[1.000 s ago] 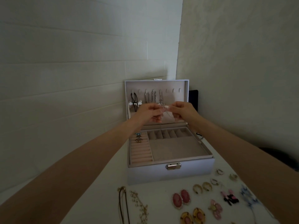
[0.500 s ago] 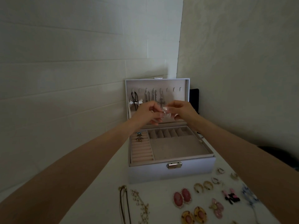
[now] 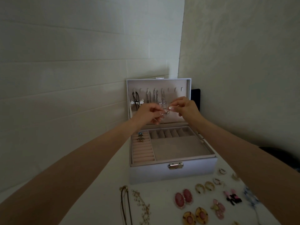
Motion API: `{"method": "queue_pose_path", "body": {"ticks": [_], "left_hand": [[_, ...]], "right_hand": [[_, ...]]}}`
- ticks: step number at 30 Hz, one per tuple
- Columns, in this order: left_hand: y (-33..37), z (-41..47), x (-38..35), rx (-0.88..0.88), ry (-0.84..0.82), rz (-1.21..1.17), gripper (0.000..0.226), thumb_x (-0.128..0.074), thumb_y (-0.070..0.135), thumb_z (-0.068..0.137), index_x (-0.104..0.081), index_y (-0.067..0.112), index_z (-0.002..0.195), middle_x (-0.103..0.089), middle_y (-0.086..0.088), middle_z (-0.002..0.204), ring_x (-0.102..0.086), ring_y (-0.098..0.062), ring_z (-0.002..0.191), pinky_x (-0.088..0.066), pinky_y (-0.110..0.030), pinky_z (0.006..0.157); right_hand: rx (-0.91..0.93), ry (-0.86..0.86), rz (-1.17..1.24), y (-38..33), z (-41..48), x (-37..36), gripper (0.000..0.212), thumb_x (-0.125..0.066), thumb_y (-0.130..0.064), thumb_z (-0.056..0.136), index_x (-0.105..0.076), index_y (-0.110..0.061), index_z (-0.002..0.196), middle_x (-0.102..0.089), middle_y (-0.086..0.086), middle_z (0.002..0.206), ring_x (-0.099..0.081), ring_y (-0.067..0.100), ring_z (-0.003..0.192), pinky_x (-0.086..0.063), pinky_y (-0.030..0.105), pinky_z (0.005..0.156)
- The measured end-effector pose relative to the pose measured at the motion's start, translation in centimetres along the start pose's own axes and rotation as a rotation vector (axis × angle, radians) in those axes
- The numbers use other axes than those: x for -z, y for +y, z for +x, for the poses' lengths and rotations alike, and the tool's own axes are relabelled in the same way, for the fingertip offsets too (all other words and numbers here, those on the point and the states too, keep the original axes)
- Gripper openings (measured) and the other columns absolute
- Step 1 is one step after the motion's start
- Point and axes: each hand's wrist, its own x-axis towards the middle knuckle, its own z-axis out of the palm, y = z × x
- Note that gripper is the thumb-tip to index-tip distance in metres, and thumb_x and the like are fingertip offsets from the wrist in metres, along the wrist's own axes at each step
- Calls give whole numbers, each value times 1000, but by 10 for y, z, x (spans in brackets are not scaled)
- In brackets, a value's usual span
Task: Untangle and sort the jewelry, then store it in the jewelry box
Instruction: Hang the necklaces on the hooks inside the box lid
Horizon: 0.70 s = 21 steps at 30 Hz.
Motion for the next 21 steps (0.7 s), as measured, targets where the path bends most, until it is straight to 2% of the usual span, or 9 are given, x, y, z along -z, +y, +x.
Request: {"method": "queue_pose_path", "body": {"ticks": [3,6,9,14,16,19,21], "left_hand": [[0,4,0,-38,14,157,12,-58,-2,89,-64,-3,99,-61,-4,71,-57,1,48,-48,-13,49],[0,6,-2,-86,36,238,12,-56,-4,89,-66,-3,97,-58,0,67,-55,-2,51,-47,-11,50],[0,8,-5,-124,78,269,12,-55,-4,90,-65,3,90,-58,1,68,-54,-6,57,-47,-11,52],[-1,11,-9,-188,154,302,15,-52,-4,92,-66,0,95,-57,7,72,-56,7,53,-47,-11,51],[0,11,-9,-184,168,274,14,-53,-4,91,-66,2,94,-57,6,72,-56,3,52,-47,-11,51],[3,11,-7,-47,41,132,10,-56,5,92,-64,2,95,-59,-1,71,-55,-7,56,-49,-13,53],[4,10,-9,24,-52,176,8,-60,16,91,-62,8,91,-59,-1,71,-56,-8,58,-50,-13,54]], "right_hand": [[-11,-17,-53,1,1,-2,5,-70,-5,80,-69,-8,84,-53,-4,87,-49,5,74,-38,14,63],[-29,-36,-109,0,1,-3,5,-69,-7,83,-68,-4,87,-52,-5,83,-48,4,74,-37,16,65],[-48,-51,-110,-3,2,-4,5,-68,-7,84,-65,-5,87,-54,-5,80,-51,6,72,-42,17,63],[-87,-60,-129,-3,5,-2,3,-64,-7,87,-66,-6,90,-61,2,77,-56,11,72,-48,14,58],[-86,-62,-124,-3,4,-1,3,-64,-7,88,-66,-7,87,-62,2,75,-56,9,67,-46,13,52],[-59,-31,-124,-3,2,2,7,-64,-8,87,-65,-11,81,-64,-1,74,-55,4,51,-43,13,46],[-27,-28,-143,-2,1,3,6,-65,-9,87,-65,-11,81,-65,0,74,-53,1,45,-41,12,45]]}}
